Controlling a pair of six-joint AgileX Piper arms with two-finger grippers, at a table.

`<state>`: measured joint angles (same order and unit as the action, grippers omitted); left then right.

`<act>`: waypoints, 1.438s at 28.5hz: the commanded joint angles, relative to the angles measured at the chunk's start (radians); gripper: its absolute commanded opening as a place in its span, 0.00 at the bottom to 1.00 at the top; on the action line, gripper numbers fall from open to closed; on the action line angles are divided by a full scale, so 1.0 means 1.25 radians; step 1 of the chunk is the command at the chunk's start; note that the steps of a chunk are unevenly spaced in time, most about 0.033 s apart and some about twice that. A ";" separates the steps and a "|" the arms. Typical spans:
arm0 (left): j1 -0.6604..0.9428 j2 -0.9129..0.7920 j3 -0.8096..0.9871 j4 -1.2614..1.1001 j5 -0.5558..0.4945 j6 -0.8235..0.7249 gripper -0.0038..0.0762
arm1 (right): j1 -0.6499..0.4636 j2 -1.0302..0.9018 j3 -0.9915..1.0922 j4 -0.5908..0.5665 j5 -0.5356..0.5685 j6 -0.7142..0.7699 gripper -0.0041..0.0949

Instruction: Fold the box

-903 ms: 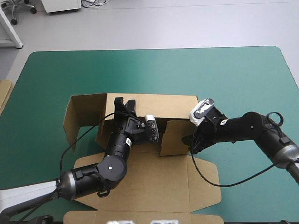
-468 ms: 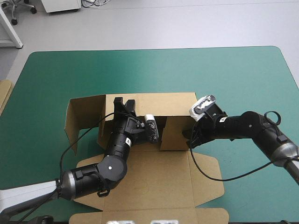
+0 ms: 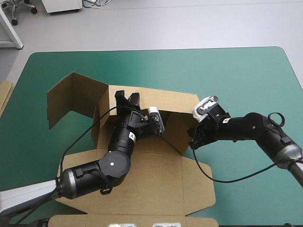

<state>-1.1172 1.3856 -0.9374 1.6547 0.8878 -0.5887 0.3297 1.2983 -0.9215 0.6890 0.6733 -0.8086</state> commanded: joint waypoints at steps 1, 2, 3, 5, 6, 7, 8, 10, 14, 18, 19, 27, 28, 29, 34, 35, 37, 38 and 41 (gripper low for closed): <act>-0.011 -0.024 -0.044 0.130 -0.052 -0.027 0.04 | 0.004 -0.017 -0.022 0.069 -0.006 -0.011 0.19; -0.011 -0.024 -0.044 0.128 -0.054 -0.027 0.04 | 0.004 -0.017 -0.022 0.075 -0.008 -0.011 0.18; -0.011 -0.024 -0.044 0.122 -0.056 -0.027 0.04 | 0.004 -0.017 -0.022 0.075 -0.013 -0.011 0.18; -0.011 -0.024 -0.044 0.109 -0.070 -0.033 0.04 | 0.004 -0.017 -0.022 0.080 -0.021 -0.010 0.18; -0.011 -0.024 -0.044 0.109 -0.079 -0.040 0.05 | 0.004 -0.017 -0.022 0.079 -0.027 -0.005 0.18; -0.011 -0.024 -0.044 0.107 -0.087 -0.048 0.07 | 0.004 -0.017 -0.022 0.079 -0.028 0.003 0.18; -0.011 -0.024 -0.044 0.107 -0.093 -0.059 0.10 | 0.004 -0.017 -0.022 0.079 -0.034 0.013 0.18; -0.011 -0.024 -0.044 0.107 -0.101 -0.068 0.19 | 0.004 -0.017 -0.022 0.081 -0.040 0.033 0.18; -0.011 -0.024 -0.044 0.094 -0.101 -0.070 0.44 | 0.004 -0.017 -0.022 0.073 -0.071 0.063 0.18; -0.018 -0.024 -0.044 0.077 -0.065 -0.068 0.58 | 0.004 -0.017 -0.022 0.069 -0.108 0.080 0.14; -0.026 -0.024 -0.044 0.076 -0.050 -0.068 0.58 | 0.004 -0.017 -0.022 0.069 -0.119 0.082 0.13; -0.142 -0.024 -0.055 -0.022 0.033 0.013 0.58 | 0.004 -0.017 -0.023 0.041 -0.205 0.152 0.10; -0.153 -0.024 -0.061 -0.042 0.042 0.025 0.58 | 0.004 -0.017 -0.024 0.028 -0.209 0.164 0.10; -0.163 -0.024 -0.067 -0.060 0.057 0.037 0.58 | 0.004 -0.017 -0.025 0.015 -0.211 0.175 0.10; -0.211 -0.024 -0.128 -0.158 0.146 0.099 0.58 | 0.004 -0.017 -0.025 -0.034 -0.209 0.226 0.09; -0.220 -0.024 -0.166 -0.212 0.183 0.133 0.58 | 0.004 -0.017 -0.025 -0.036 -0.207 0.232 0.09; -0.226 -0.024 -0.231 -0.264 0.253 0.148 0.58 | 0.004 -0.017 -0.028 -0.036 -0.202 0.261 0.09; -0.226 -0.024 -0.254 -0.283 0.285 0.161 0.58 | 0.004 -0.017 -0.030 -0.038 -0.196 0.263 0.09; -0.207 -0.033 -0.352 -0.429 0.299 0.207 0.58 | 0.004 -0.017 -0.047 -0.039 -0.161 0.264 0.09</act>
<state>-1.3870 1.3859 -1.2562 1.2068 1.1949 -0.3700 0.3318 1.3059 -0.9260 0.6060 0.4802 -0.4987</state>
